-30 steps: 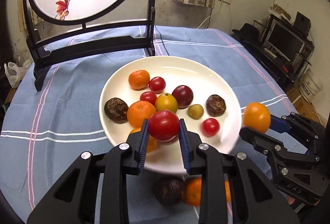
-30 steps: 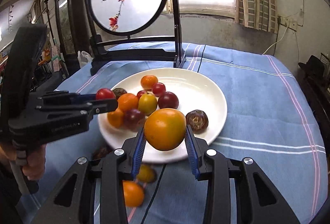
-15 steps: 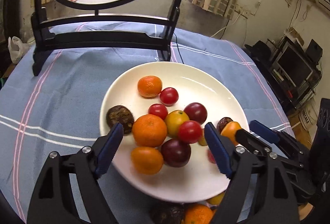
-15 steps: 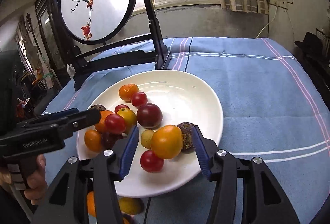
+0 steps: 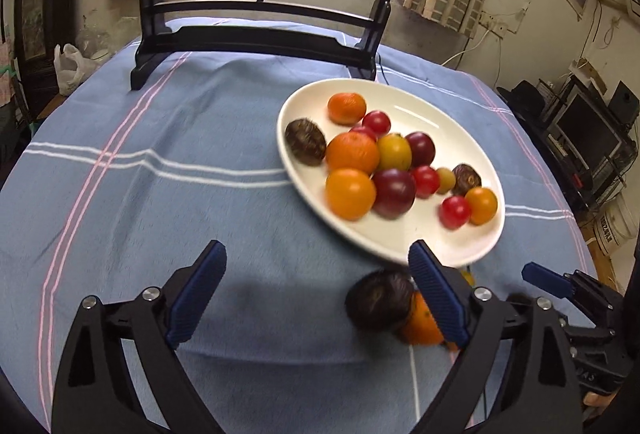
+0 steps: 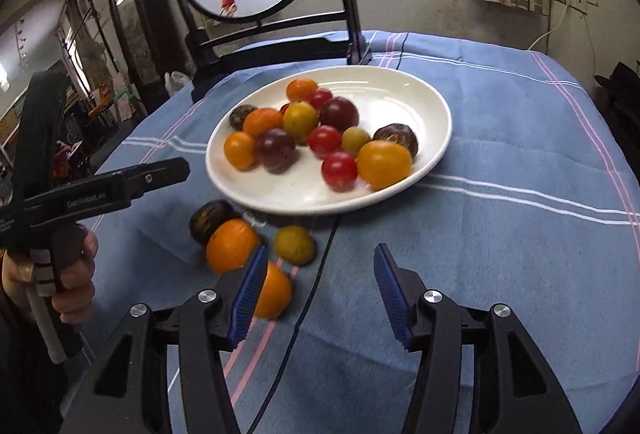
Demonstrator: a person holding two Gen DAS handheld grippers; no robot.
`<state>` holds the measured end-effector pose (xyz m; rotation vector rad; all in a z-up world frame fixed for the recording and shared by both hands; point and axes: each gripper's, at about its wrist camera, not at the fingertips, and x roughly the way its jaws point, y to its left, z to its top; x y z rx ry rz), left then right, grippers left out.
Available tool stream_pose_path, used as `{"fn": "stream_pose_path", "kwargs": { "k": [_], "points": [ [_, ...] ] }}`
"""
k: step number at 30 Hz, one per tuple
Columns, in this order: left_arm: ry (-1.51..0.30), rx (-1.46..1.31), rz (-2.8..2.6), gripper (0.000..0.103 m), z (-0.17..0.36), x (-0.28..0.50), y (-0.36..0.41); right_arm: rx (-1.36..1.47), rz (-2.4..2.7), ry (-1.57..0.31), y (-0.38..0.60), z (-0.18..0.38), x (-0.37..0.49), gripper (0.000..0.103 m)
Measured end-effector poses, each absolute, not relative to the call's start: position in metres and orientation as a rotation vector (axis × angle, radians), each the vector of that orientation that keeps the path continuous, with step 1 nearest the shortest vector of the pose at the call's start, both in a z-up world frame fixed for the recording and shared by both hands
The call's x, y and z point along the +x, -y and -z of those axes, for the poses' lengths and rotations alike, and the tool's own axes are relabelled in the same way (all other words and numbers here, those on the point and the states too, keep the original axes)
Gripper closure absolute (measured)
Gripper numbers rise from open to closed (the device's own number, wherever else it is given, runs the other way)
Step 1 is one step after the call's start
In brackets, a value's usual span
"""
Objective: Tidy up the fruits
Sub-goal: 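Lower both tomatoes onto the white plate while both tools open, then grasp an orange with the right tool while the left tool grasps a dark plum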
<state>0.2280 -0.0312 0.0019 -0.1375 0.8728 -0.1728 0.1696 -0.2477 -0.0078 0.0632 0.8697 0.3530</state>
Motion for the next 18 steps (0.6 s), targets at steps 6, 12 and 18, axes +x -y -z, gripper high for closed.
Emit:
{"fn": "stream_pose_path", "kwargs": {
  "k": [6, 12, 18],
  "points": [
    [-0.847, -0.104, 0.179, 0.011, 0.001, 0.215, 0.021, -0.035, -0.374, -0.912, 0.220, 0.019, 0.149, 0.047],
    [-0.852, -0.101, 0.209, 0.010, 0.010, 0.215, 0.012, -0.126, -0.336, -0.943, 0.197, 0.034, 0.154, 0.047],
    [-0.889, -0.050, 0.281, 0.010, 0.009, 0.211, 0.018, -0.141, -0.320, -0.935, 0.189, 0.039, 0.161, 0.065]
  ]
}}
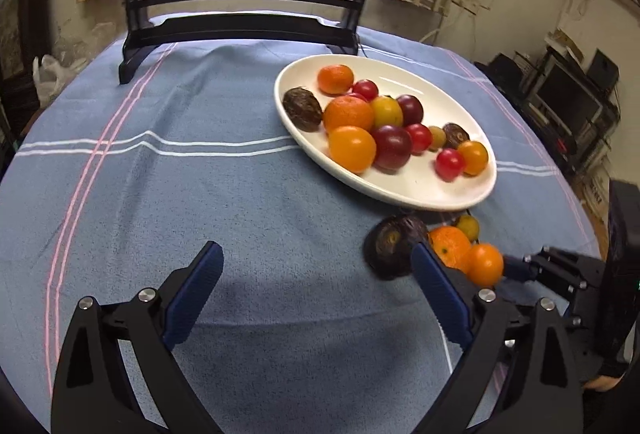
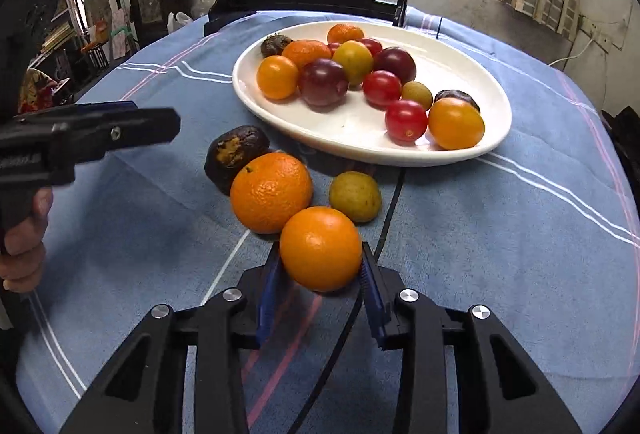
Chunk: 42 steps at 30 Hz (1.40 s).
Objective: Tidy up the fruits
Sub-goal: 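Grasp an orange with the right tool while the left tool grasps a dark plum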
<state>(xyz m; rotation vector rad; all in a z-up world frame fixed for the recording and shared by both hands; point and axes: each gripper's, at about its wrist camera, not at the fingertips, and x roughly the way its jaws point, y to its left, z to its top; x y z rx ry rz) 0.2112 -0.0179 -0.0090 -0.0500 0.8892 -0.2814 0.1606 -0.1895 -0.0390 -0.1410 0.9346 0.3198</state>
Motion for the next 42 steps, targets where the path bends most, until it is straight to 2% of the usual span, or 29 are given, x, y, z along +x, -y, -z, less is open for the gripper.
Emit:
{"fn": "stream_pose_path", "kwargs": {
  "k": [10, 12, 14, 21, 28, 33, 42],
  "points": [
    [-0.929, 0.133, 0.332, 0.010, 0.023, 0.199, 0.040, 0.020, -0.317, -0.915, 0.224, 0.033, 0.158, 0.066],
    [-0.947, 0.150, 0.328, 0.015, 0.029, 0.200, 0.044, 0.032, -0.319, -0.911, 0.228, 0.031, 0.157, 0.066],
    [-0.960, 0.155, 0.324, 0.025, 0.034, 0.203, 0.048, 0.034, -0.320, -0.902, 0.229, 0.029, 0.157, 0.066],
    [-0.960, 0.221, 0.348, 0.032, 0.043, 0.208, 0.078, 0.058, -0.326, -0.872, 0.239, 0.018, 0.153, 0.066],
    [-0.932, 0.227, 0.394, 0.061, 0.041, 0.218, 0.096, 0.050, -0.333, -0.847, 0.240, 0.013, 0.149, 0.066],
    [-0.924, 0.223, 0.387, 0.062, 0.033, 0.212, 0.092, 0.052, -0.312, -0.813, 0.245, 0.008, 0.148, 0.066],
    [-0.802, 0.162, 0.400, 0.062, -0.029, 0.211, 0.078, 0.088, -0.270, -0.701, 0.249, -0.019, 0.150, 0.066]
  ]
}}
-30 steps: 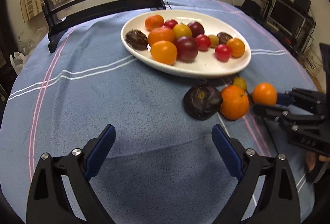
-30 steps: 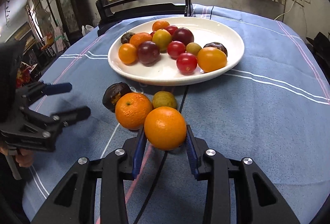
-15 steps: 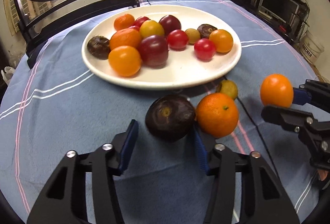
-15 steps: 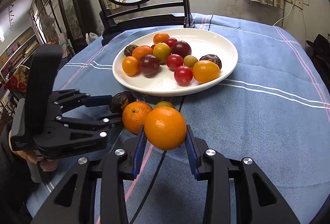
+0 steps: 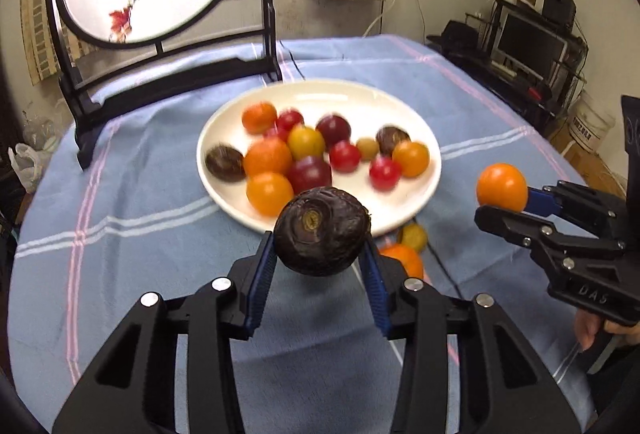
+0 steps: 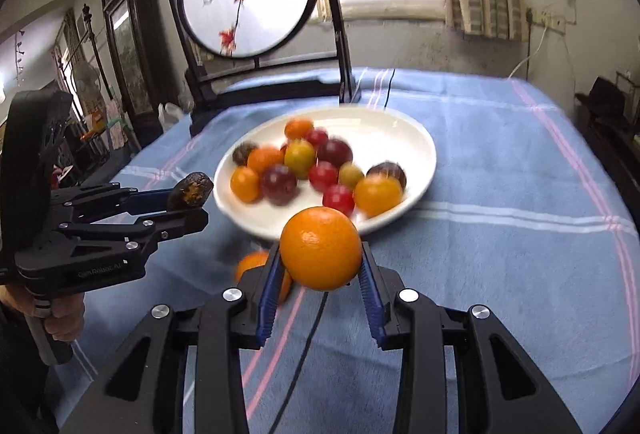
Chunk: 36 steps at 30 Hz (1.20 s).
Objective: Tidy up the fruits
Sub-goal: 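Place orange and dark plum on the white plate while both tools open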
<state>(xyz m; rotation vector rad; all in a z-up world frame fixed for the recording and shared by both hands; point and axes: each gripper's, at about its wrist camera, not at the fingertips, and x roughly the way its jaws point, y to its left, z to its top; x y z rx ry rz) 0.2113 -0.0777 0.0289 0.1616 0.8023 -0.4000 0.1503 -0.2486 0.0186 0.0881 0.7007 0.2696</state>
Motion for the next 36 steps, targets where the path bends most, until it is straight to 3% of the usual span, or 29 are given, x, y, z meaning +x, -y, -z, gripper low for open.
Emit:
{"fn": "stream_pose_path", "kwargs": {
  "k": [6, 16, 19, 36],
  "points": [
    [-0.752, 0.106, 0.333, 0.062, -0.052, 0.258, 0.080, 0.053, -0.251, -0.667, 0.246, -0.043, 0.196, 0.066],
    [-0.852, 0.049, 0.240, 0.060, -0.025, 0.321, 0.087, 0.182, -0.211, -0.792, 0.253, -0.003, 0.281, 0.065],
    [-0.874, 0.046, 0.139, 0.029, -0.022, 0.326, 0.085, 0.218, -0.174, -0.812, 0.258, 0.003, 0.288, 0.050],
    [-0.867, -0.044, 0.216, 0.022, -0.018, 0.233, 0.074, 0.152, -0.178, -0.769, 0.277, 0.001, 0.188, 0.049]
  ]
}}
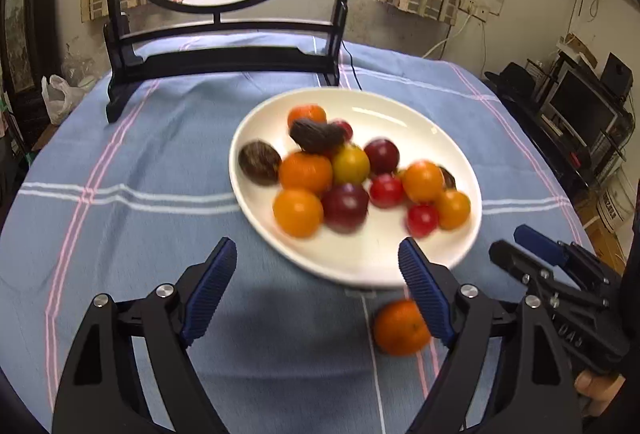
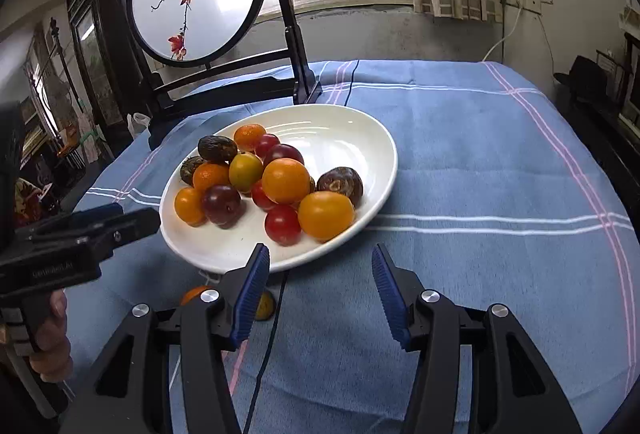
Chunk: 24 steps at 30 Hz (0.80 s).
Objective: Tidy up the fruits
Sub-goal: 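Grasp the last mandarin with the left tool while the right tool grasps a yellow-green tomato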
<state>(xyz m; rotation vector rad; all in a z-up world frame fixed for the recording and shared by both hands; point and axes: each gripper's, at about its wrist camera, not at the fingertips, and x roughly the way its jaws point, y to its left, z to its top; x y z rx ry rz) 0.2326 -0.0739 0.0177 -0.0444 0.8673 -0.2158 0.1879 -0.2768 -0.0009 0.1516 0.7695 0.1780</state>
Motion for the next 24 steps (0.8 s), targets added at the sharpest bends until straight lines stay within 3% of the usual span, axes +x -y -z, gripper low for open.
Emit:
{"fn": "stream_pose_path", "kwargs": {
  "k": [9, 18, 24],
  "points": [
    [-0.961, -0.003, 0.253, 0.021, 0.022, 0.206, 0.102, 0.258, -0.111, -0.820, 0.306, 0.020, 0.179, 0.047],
    [-0.952, 0.038, 0.294, 0.022, 0.025, 0.205, 0.127, 0.241, -0.109, -0.808, 0.310, 0.018, 0.178, 0.047],
    [-0.974, 0.056, 0.357, 0.034, 0.030, 0.201, 0.138, 0.233, -0.118, -0.798, 0.308, 0.014, 0.176, 0.047]
  ]
}}
